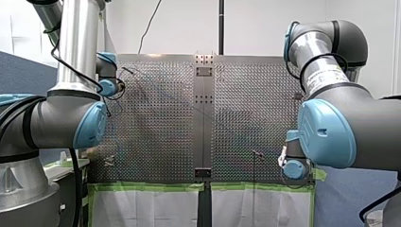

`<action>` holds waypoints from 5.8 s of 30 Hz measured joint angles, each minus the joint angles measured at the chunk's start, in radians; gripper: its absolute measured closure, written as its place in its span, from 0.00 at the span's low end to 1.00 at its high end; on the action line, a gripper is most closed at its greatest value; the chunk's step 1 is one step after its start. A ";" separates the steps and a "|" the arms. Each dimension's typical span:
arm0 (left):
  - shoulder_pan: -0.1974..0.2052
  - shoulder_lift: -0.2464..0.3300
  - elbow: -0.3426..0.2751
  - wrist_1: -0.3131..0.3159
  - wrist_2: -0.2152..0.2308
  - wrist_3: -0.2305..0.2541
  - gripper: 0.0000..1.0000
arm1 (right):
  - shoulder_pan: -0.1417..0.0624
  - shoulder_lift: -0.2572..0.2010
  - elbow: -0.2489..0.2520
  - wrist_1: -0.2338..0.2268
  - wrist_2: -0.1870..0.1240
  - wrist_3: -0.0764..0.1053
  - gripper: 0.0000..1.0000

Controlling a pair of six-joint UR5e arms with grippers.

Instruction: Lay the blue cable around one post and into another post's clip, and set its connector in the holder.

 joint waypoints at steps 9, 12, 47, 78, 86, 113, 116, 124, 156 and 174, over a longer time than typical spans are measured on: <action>0.000 0.000 0.000 0.000 0.000 0.000 0.14 | -0.069 0.034 0.076 -0.013 -0.014 0.046 1.00; 0.000 0.000 0.000 0.000 0.000 0.000 0.14 | -0.082 0.036 0.101 -0.013 -0.012 0.054 1.00; 0.000 0.000 0.000 0.002 0.001 0.000 0.14 | -0.233 0.203 0.230 -0.178 -0.134 0.068 1.00; -0.008 0.000 0.000 0.000 0.001 0.000 0.14 | -0.324 0.299 0.082 -0.213 -0.304 0.020 1.00; -0.012 0.000 0.000 -0.001 0.001 0.000 0.14 | -0.276 0.240 0.084 -0.220 -0.374 -0.032 1.00; -0.013 0.000 -0.027 -0.102 -0.037 0.004 0.10 | -0.179 0.035 0.084 -0.197 -0.455 0.074 1.00; -0.016 0.000 -0.028 -0.123 -0.034 0.006 0.07 | -0.177 0.034 0.084 -0.197 -0.455 0.074 1.00; -0.022 0.003 -0.028 -0.186 -0.033 0.024 0.07 | -0.177 0.033 0.084 -0.194 -0.455 0.074 1.00; -0.009 0.202 -0.102 -0.453 -0.071 0.085 0.07 | -0.166 0.033 0.084 -0.194 -0.455 0.099 1.00; -0.004 0.358 -0.023 -0.609 -0.018 0.119 0.04 | -0.156 0.033 0.083 -0.204 -0.455 0.124 1.00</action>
